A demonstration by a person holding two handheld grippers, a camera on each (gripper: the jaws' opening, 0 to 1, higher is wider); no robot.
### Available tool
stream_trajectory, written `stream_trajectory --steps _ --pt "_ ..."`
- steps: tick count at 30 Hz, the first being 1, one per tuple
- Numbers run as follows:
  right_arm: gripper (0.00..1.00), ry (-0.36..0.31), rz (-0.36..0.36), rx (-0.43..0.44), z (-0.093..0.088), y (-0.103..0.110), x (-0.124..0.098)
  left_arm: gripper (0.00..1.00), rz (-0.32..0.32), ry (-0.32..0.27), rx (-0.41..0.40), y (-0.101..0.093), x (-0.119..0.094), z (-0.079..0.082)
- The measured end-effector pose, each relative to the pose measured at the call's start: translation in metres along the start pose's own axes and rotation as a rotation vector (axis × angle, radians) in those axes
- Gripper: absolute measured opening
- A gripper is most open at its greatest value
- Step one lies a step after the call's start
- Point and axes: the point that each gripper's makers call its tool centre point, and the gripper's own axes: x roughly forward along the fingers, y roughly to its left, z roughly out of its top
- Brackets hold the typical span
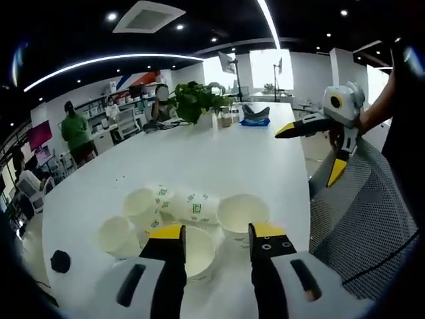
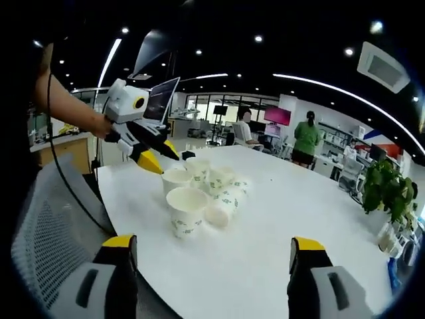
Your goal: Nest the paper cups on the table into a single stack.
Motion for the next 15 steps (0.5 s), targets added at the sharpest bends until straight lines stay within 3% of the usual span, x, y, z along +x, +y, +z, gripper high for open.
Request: stream_trajectory --steps 5,15 --pt "0.98 -0.018 0.023 0.034 0.000 0.000 0.000 0.31 -0.019 0.042 0.019 -0.001 0.003 -0.007" --pt "0.97 -0.010 0.022 0.002 -0.002 0.000 0.001 0.21 -0.032 0.131 0.032 0.003 0.017 -0.028"
